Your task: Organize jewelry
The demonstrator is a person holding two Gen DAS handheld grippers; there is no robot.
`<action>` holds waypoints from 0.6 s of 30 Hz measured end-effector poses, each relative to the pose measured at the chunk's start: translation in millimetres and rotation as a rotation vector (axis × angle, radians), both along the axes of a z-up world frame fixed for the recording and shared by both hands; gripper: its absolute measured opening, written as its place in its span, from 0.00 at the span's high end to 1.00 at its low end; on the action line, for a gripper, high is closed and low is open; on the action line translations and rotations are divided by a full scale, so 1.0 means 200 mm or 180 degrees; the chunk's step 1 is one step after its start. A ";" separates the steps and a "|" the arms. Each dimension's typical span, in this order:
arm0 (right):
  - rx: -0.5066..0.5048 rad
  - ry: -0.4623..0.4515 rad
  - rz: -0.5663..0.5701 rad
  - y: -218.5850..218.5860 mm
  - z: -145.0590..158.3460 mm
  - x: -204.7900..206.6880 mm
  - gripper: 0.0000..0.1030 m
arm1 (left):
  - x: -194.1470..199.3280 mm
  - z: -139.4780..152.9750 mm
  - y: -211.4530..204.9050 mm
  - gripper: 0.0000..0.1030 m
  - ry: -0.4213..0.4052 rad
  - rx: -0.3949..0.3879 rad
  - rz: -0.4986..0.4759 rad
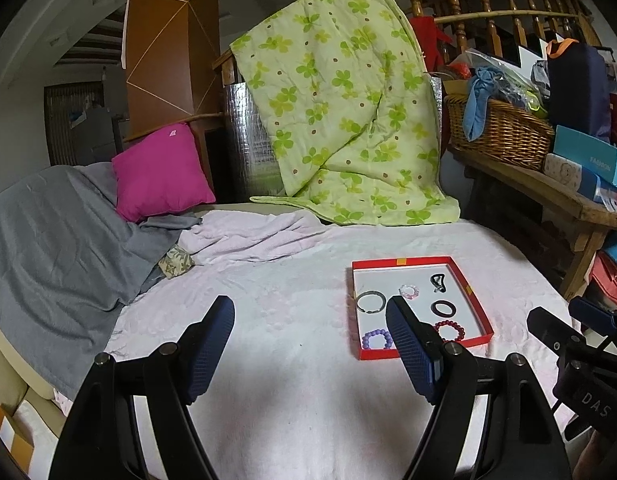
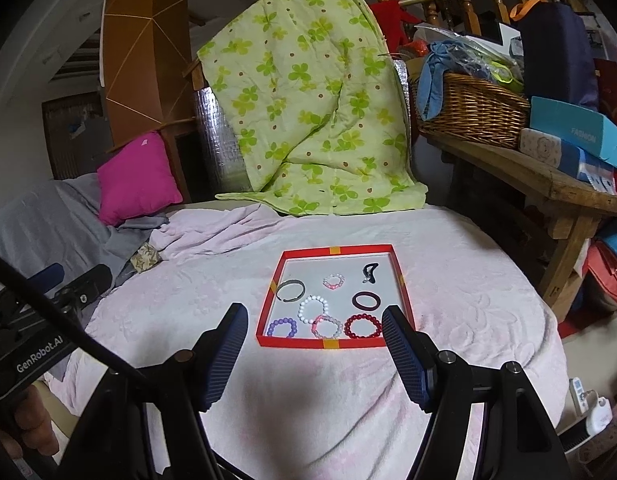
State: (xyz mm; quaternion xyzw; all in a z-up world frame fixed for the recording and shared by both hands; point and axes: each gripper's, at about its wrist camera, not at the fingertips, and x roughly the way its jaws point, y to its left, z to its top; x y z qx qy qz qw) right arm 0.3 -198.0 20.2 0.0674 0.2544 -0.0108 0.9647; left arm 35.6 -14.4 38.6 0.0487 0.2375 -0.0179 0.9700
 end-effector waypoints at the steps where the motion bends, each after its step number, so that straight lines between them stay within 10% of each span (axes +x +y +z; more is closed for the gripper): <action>1: 0.0004 0.0002 0.0013 0.00 0.00 0.02 0.29 | 0.01 0.00 0.00 0.24 0.0002 0.0002 0.0002; 18: 0.0043 0.0071 0.0035 -0.04 -0.06 0.12 0.29 | 0.11 -0.03 -0.04 0.24 0.0057 0.0027 0.0014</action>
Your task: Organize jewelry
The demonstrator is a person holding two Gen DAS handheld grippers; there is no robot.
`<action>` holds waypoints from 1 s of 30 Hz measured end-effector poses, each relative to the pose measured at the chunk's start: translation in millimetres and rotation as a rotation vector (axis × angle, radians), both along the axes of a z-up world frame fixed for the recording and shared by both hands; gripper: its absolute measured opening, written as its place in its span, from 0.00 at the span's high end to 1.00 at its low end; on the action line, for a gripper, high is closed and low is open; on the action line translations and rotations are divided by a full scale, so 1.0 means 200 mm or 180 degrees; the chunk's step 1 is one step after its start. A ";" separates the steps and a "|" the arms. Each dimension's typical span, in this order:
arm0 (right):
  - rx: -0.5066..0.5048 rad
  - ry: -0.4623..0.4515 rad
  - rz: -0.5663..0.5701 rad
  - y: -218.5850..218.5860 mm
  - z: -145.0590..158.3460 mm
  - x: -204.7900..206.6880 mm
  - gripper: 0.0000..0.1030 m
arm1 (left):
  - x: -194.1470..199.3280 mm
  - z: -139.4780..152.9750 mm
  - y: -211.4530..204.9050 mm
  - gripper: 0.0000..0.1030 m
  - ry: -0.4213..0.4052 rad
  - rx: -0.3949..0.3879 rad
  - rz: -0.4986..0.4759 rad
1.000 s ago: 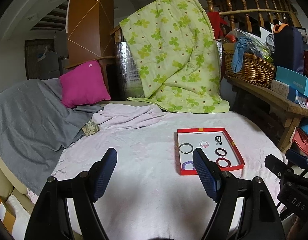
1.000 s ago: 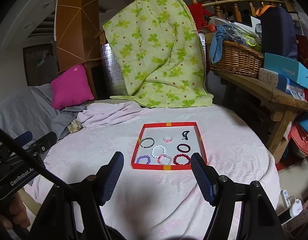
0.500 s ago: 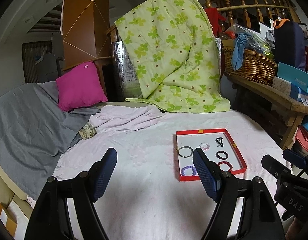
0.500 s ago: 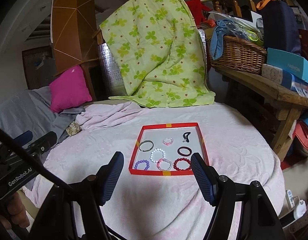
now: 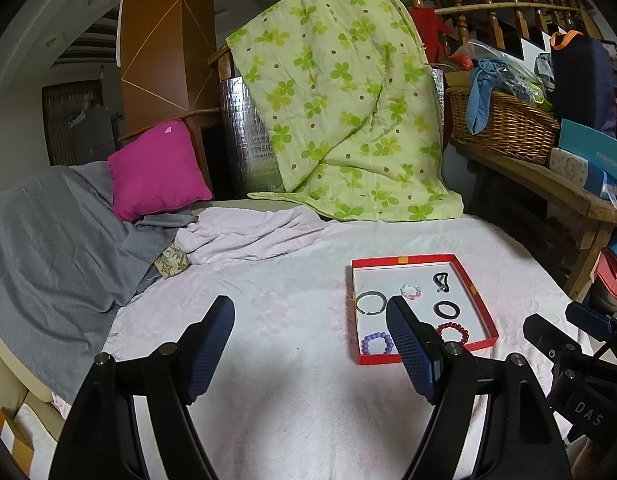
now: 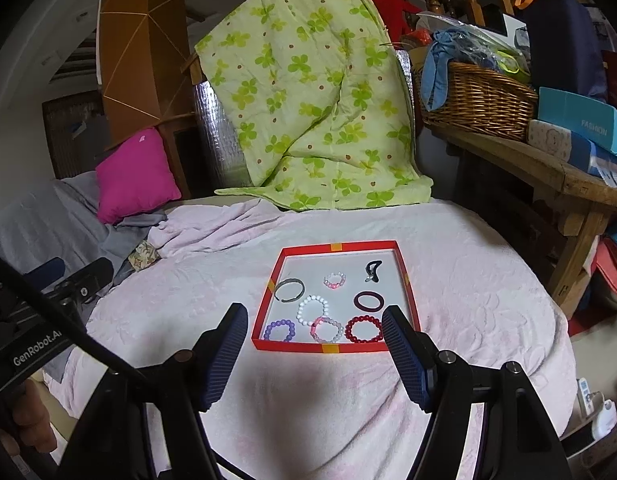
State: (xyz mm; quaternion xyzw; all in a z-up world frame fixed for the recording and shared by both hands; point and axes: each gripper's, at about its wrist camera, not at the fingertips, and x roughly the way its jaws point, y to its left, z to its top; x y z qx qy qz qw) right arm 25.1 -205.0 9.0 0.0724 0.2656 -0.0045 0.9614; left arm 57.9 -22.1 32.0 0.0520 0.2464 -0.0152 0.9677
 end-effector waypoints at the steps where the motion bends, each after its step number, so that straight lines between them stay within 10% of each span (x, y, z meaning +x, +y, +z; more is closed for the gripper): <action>1: -0.0007 0.0002 0.0000 0.00 0.00 0.00 0.29 | 0.00 0.00 0.00 0.24 -0.0002 -0.0006 -0.0002; 30: -0.0290 0.0123 0.0023 0.21 0.00 0.07 0.29 | 0.06 -0.05 0.21 0.24 -0.0004 -0.0314 -0.0028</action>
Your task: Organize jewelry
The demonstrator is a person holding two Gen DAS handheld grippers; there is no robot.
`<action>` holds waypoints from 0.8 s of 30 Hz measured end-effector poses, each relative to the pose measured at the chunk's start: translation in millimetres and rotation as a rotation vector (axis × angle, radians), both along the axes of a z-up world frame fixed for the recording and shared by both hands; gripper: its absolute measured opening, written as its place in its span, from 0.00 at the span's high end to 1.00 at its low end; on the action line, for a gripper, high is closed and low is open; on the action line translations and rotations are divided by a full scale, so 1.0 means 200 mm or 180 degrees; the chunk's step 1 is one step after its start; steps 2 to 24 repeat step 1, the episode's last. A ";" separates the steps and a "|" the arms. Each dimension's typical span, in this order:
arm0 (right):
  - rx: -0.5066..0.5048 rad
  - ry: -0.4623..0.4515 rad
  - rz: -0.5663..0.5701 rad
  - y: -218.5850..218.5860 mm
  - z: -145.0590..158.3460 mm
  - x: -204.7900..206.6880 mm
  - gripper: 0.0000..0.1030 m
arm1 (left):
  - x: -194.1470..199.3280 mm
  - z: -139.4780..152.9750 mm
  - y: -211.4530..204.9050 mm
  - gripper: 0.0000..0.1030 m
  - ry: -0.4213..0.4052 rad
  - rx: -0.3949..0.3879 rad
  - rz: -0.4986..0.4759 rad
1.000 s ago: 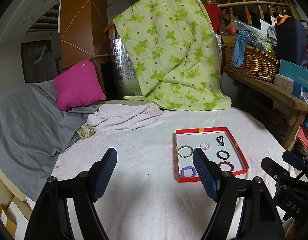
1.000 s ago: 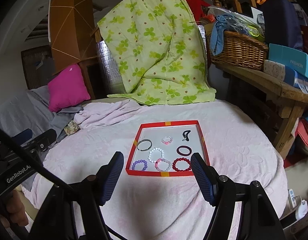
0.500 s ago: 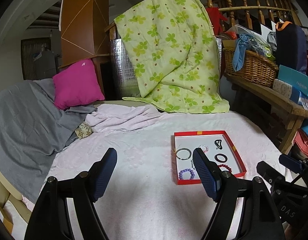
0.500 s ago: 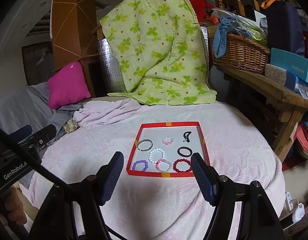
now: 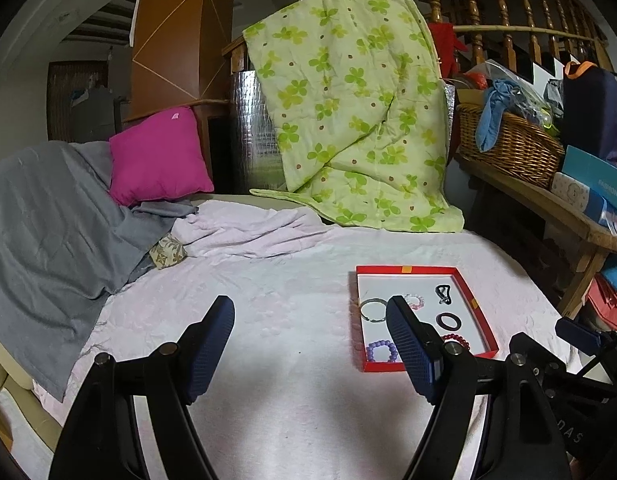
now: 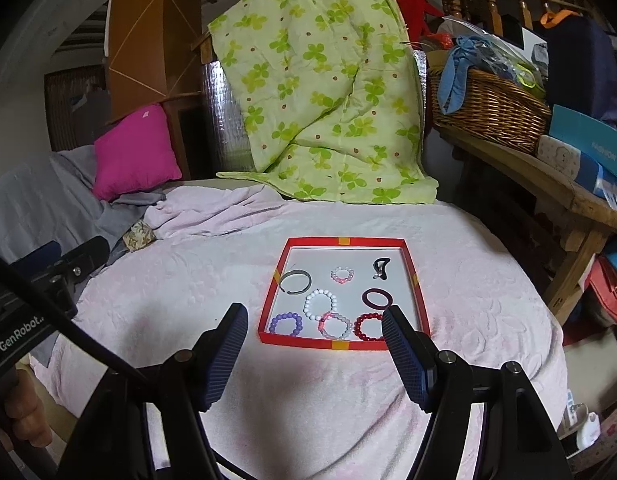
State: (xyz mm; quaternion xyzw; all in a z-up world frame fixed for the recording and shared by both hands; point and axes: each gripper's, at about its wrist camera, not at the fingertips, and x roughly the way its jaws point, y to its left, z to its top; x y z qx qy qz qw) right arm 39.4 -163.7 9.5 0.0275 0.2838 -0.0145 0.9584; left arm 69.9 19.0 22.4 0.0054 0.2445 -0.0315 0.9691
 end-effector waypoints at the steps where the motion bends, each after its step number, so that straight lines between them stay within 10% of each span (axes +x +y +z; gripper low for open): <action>1: -0.0008 -0.0001 0.0000 0.01 0.00 0.00 0.29 | 0.01 -0.01 0.01 0.24 0.0025 0.0008 -0.0017; 24: -0.0008 -0.0001 0.0000 0.01 0.00 0.00 0.29 | 0.01 -0.01 0.01 0.24 0.0025 0.0008 -0.0017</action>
